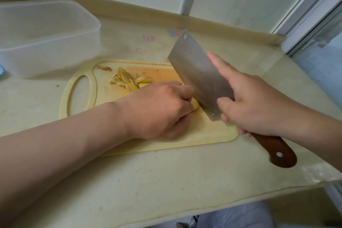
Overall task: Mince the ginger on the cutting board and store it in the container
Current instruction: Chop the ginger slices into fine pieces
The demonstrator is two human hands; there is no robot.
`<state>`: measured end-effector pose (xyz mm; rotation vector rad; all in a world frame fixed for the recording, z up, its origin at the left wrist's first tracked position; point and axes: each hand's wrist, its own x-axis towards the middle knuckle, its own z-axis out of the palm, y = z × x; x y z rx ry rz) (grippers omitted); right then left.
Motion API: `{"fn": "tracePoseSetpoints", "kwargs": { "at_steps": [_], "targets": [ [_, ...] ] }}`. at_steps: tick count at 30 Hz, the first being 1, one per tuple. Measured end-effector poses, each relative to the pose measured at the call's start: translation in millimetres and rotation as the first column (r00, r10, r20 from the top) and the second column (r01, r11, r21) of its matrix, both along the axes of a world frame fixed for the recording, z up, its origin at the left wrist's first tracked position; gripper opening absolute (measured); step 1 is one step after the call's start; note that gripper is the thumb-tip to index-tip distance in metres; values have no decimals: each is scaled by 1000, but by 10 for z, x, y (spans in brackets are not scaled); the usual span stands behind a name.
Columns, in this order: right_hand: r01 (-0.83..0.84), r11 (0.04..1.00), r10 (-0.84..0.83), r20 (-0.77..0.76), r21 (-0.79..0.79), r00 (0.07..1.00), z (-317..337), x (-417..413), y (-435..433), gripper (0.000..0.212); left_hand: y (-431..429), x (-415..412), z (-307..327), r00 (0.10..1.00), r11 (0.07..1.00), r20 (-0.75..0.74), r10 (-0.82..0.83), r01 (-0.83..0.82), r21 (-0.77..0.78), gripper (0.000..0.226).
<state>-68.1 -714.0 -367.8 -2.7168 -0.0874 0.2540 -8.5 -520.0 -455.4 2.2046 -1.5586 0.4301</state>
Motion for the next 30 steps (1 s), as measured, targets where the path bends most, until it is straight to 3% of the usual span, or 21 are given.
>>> {"fn": "tracePoseSetpoints", "kwargs": {
  "at_steps": [6,10,14,19,26,30],
  "targets": [
    [-37,998,45,151,-56,987,-101,-332,-100,98,5,15,-15,1000,1000,-6,6,-6,10,33],
    [-12,1000,15,101,-25,995,-55,-408,-158,95,0,20,-20,1000,1000,0,5,-5,11,33],
    [-52,994,59,70,-100,996,-2,-378,-135,92,9,22,-29,1000,1000,8,8,-8,-1,34],
    [-30,992,21,-74,-122,997,58,-56,37,93,-5,32,-28,1000,1000,27,2,-2,-4,34],
    [-17,999,23,139,-44,990,-75,65,117,96,25,14,-39,999,1000,53,12,-13,18,29],
    [31,999,-25,133,-43,991,-84,-232,1,98,6,26,-50,999,1000,43,24,-24,-4,35]
  ]
}}
